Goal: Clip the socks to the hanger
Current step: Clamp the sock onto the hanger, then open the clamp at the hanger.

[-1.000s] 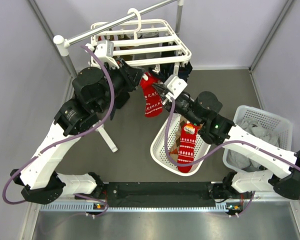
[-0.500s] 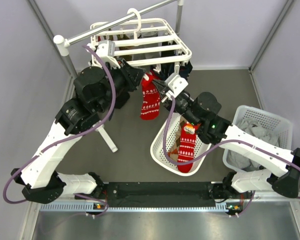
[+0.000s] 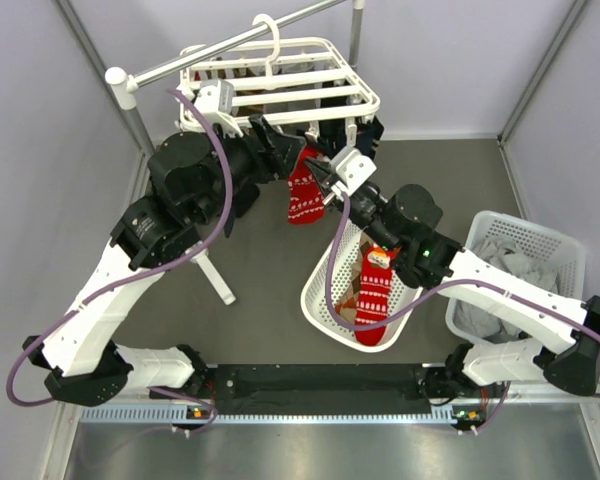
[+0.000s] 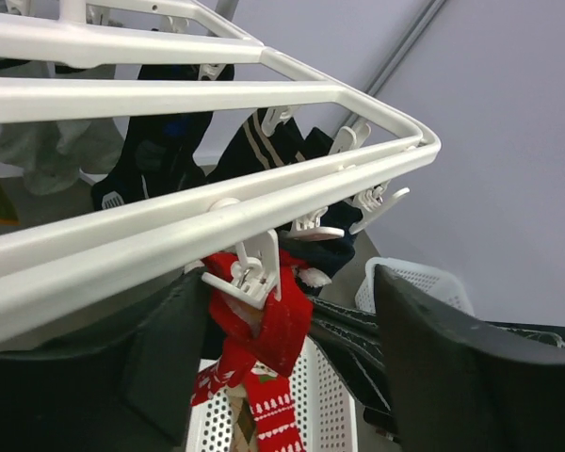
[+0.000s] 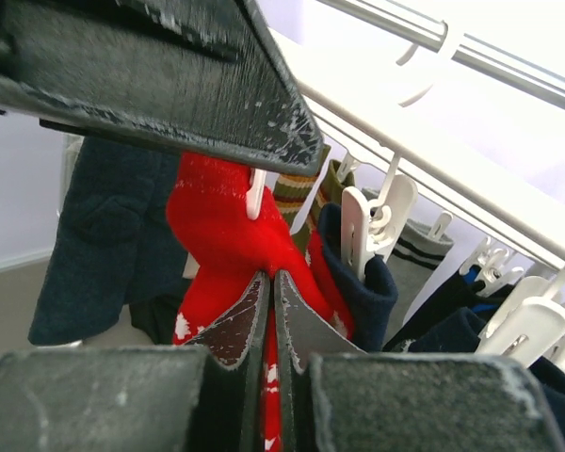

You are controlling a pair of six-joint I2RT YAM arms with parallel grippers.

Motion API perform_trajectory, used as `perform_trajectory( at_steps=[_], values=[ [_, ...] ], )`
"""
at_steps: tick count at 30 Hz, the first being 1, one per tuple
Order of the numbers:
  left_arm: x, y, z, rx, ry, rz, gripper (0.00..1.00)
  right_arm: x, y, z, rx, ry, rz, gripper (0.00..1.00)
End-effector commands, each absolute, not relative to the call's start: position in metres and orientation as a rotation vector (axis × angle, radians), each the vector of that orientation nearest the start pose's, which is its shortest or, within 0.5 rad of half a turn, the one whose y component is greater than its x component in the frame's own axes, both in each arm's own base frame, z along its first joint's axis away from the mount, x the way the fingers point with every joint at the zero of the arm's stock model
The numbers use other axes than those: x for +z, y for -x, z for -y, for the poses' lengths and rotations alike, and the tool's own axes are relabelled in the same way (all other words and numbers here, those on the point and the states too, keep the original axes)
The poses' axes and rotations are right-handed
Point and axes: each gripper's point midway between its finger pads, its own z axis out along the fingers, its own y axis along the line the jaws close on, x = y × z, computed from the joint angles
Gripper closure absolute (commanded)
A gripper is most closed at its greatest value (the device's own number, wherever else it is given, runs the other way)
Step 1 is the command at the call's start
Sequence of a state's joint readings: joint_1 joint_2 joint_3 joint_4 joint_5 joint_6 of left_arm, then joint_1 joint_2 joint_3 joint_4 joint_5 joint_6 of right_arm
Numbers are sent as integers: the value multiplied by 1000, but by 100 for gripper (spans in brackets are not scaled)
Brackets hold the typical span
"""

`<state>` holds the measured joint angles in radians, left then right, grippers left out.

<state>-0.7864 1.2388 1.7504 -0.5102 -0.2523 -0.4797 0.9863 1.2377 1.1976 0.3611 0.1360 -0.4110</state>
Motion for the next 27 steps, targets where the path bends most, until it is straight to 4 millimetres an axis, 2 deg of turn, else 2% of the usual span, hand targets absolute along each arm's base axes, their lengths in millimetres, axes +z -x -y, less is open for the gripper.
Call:
perform_trajectory(
  at_steps=[1,4,6,8,9,10,13,18,23,27],
  values=[
    [531,-259,225,-824,-43,-1537,20,470,-267,-333,423,663,-1011,100],
    [537,-249,215,-829,-46,-1506,13,466,-272,-332,416,648,-1039,100],
    [539,-243,212,-831,-68,-1486,11,464,-275,-332,410,638,-1057,100],
    [546,-229,203,-850,-101,-1450,9,459,-281,-329,394,618,-1082,100],
    [542,-227,203,-835,-131,-1444,9,456,-284,-328,393,611,-1097,100],
    [547,-216,194,-842,-138,-1414,9,454,-286,-327,389,605,-1108,100],
    [540,-208,174,-781,-141,-1401,9,447,-292,-323,390,588,-1135,100],
    [522,-216,153,-616,-134,-1449,11,442,-299,-317,388,579,-1161,100],
    [515,-228,154,-507,-200,-1458,13,436,-302,-313,398,587,-1173,100],
    [510,-234,170,-479,-309,-1456,14,434,-300,-309,416,599,-1174,100]
  ],
)
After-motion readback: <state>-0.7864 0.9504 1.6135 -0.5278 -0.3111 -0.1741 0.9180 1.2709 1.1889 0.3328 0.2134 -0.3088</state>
